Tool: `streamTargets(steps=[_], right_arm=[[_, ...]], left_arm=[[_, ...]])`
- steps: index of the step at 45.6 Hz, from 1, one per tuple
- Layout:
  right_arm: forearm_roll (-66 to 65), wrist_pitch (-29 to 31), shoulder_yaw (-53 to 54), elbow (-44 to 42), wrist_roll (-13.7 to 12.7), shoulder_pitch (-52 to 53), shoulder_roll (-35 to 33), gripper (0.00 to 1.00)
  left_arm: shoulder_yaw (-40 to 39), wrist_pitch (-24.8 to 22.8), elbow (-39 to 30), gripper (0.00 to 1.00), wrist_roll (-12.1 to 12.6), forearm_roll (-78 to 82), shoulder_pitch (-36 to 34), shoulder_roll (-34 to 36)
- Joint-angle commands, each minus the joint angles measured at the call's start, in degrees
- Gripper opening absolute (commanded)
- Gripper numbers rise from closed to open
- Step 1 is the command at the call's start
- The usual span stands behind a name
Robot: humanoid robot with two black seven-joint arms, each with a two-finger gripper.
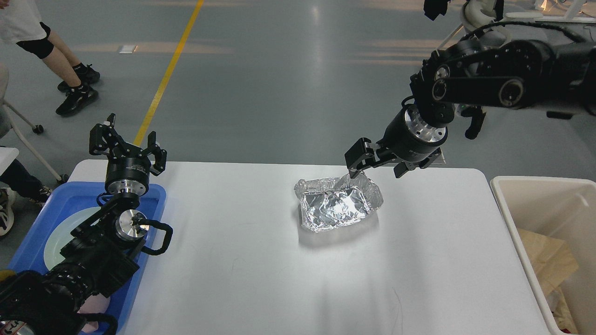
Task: Tidy desktop
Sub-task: 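Move the right gripper to the crumpled foil and grasp it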
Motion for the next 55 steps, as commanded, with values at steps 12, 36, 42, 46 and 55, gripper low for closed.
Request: streamTargets(steps=[12, 36, 42, 46, 55], right_arm=[[0.2, -19.8, 0.1, -9.3, -0.5, -19.5, 3.1, 1.0], [15.2, -28.5, 10.2, -20.7, -0.4, -38.6, 3.7, 1.0], [15.2, -31.7, 11.6, -25.7, -0.4, -41.7, 7.0, 1.0], [15.2, -32.6, 12.8, -27.6, -0.4, -42.6, 8.3, 1.0], [15.2, -35.1, 13.3, -31.3, -0.4, -45.6, 12.3, 0.96]], left_arm=[[0.0, 0.0, 0.0, 0.96, 0.0, 0.0, 0.0, 0.0], [0.0, 0.0, 0.0, 0.96, 0.0, 0.0, 0.0, 0.0], [0.0, 0.0, 0.0, 0.96, 0.0, 0.0, 0.0, 0.0], [0.0, 0.0, 0.0, 0.96, 0.0, 0.0, 0.0, 0.0], [0.0, 0.0, 0.0, 0.96, 0.0, 0.0, 0.0, 0.0]])
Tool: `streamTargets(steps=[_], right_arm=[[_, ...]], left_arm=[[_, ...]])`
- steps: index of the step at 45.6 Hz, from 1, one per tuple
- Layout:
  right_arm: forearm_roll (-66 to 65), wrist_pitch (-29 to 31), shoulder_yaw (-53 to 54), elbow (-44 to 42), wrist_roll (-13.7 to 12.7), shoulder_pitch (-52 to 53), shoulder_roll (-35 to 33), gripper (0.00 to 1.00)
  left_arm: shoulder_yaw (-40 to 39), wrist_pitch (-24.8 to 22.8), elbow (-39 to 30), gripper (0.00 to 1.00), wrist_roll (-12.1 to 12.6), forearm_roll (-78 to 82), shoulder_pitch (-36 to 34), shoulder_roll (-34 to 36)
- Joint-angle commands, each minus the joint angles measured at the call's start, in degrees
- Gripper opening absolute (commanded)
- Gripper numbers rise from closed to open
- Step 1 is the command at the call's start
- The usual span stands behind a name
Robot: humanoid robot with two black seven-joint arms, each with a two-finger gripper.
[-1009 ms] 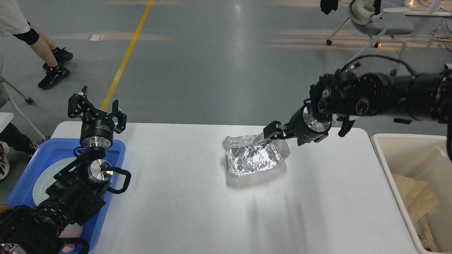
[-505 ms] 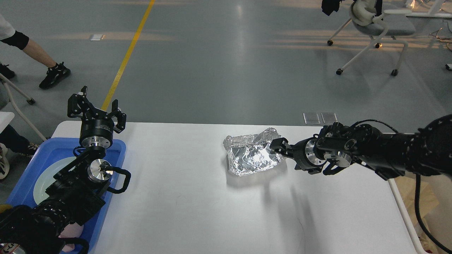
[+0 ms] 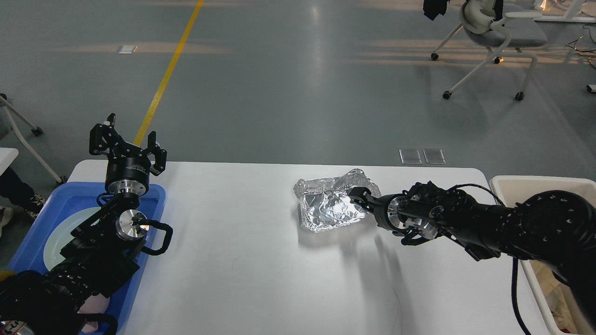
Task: Tidy desktop
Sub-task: 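Move the right gripper to the crumpled foil and grasp it, then lift the crumpled foil and drop it into the bin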
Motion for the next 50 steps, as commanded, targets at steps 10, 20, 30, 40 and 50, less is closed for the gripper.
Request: streamTargets(steps=[10, 20, 30, 40, 50], right_arm=[[0.0, -4.0, 0.1, -3.5, 0.0, -3.7, 3.9, 0.4], [0.1, -9.0, 0.1, -2.9, 0.0, -4.4, 4.0, 0.0], [0.0, -9.1, 0.1, -2.4, -0.2, -3.0, 3.9, 0.0], [-0.7, -8.8, -0.4, 3.9, -0.2, 0.0, 0.7, 0.0], [-1.5, -7.9, -0.8, 16.1, 0.0, 7.9, -11.3, 0.0]], left_arm=[[0.0, 0.0, 0.0, 0.96, 0.0, 0.0, 0.0, 0.0], [0.0, 0.0, 0.0, 0.96, 0.0, 0.0, 0.0, 0.0], [0.0, 0.0, 0.0, 0.96, 0.0, 0.0, 0.0, 0.0], [0.0, 0.0, 0.0, 0.96, 0.0, 0.0, 0.0, 0.0], [0.0, 0.0, 0.0, 0.96, 0.0, 0.0, 0.0, 0.0]])
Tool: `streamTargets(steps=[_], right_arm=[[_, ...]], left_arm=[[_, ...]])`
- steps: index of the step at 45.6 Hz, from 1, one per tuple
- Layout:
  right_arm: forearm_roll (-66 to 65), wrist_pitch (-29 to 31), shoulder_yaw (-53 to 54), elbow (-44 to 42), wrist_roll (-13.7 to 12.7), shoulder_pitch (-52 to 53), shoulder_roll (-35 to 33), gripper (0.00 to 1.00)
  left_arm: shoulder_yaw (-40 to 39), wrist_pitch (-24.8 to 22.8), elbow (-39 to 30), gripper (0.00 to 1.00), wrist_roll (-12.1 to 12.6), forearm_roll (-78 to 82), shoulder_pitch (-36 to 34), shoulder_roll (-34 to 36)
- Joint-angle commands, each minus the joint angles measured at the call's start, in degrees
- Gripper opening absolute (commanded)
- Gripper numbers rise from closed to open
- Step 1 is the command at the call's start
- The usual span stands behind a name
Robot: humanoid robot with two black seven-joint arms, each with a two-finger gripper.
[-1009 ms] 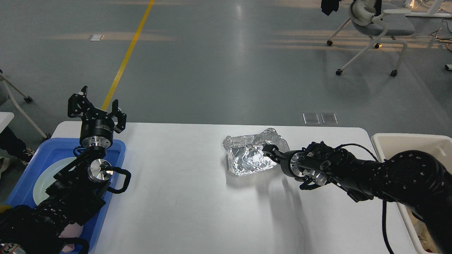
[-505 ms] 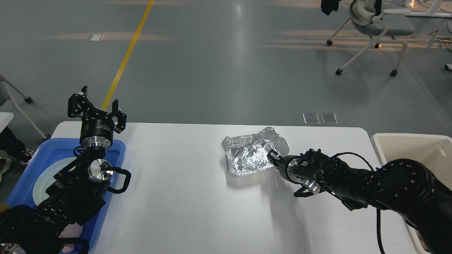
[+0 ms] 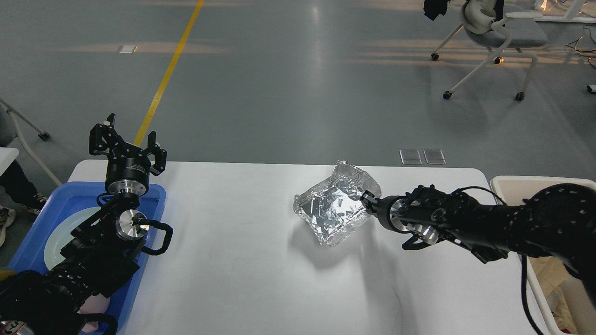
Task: Tidy desktop
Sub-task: 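Lift the crumpled foil and drop it into the bin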
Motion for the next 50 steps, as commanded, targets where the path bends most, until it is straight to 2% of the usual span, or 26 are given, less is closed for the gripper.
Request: streamTargets(steps=[1, 13, 21, 26, 31, 41, 50], right_arm=[[-0.3, 0.5, -0.1, 7.4, 0.1, 5.3, -7.6, 0.0], [-4.3, 3.3, -0.3, 16.3, 0.0, 15.4, -21.1, 0.0], [-4.4, 9.2, -2.7, 19.7, 0.0, 24.0, -29.7, 0.0], [-4.4, 15.7, -5.5, 20.2, 0.0, 30.7, -34.3, 0.0], [-5.3, 17.6, -5.9, 20.0, 0.0, 33.4, -36.6, 0.0], [-8.0, 16.8, -6.9, 14.6, 0.0, 28.9, -37.2, 0.0], [-7.8, 15.5, -5.9, 0.6, 0.1, 14.8, -38.0, 0.0]], left_arm=[[0.0, 0.0, 0.0, 0.96, 0.0, 0.0, 0.0, 0.0], [0.0, 0.0, 0.0, 0.96, 0.0, 0.0, 0.0, 0.0], [0.0, 0.0, 0.0, 0.96, 0.0, 0.0, 0.0, 0.0], [0.0, 0.0, 0.0, 0.96, 0.0, 0.0, 0.0, 0.0], [0.0, 0.0, 0.0, 0.96, 0.0, 0.0, 0.0, 0.0], [0.0, 0.0, 0.0, 0.96, 0.0, 0.0, 0.0, 0.0], [0.0, 0.0, 0.0, 0.96, 0.0, 0.0, 0.0, 0.0]])
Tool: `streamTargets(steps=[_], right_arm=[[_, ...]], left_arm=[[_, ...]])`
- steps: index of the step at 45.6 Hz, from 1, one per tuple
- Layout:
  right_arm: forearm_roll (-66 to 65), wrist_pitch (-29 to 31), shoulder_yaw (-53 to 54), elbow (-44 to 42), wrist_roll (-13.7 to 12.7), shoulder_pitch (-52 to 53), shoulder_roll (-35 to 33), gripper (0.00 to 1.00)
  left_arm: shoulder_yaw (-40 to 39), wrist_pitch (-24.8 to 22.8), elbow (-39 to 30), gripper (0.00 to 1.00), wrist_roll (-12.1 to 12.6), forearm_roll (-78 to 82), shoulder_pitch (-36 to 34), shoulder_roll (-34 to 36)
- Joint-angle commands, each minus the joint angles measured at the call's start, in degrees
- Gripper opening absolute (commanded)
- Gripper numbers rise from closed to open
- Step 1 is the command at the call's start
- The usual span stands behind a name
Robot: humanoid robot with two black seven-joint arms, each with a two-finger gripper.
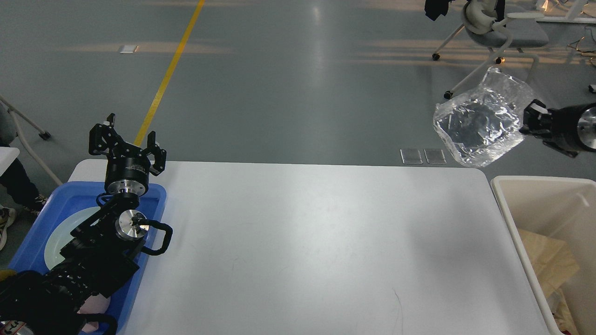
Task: Tidy desktop
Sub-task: 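Lift the crumpled foil and drop it into the bin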
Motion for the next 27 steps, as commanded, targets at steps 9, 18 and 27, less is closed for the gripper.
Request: streamTargets(steps=[9, 18, 27], right_arm=[[0.9, -2.4, 1.4, -23.2, 0.4, -24.3, -0.7, 0.0], [1.2, -8.9, 8.5, -32.2, 0.4, -40.7, 0.5, 0.0], [1.1, -9.6, 10.8, -39.8, 0.6, -47.8, 4.7, 1.0]], left_arm=[[0.0, 0.0, 0.0, 0.96, 0.0, 0.0, 0.0, 0.0], [0.0, 0.0, 0.0, 0.96, 0.0, 0.0, 0.0, 0.0], [0.0, 0.0, 0.0, 0.96, 0.0, 0.0, 0.0, 0.0]])
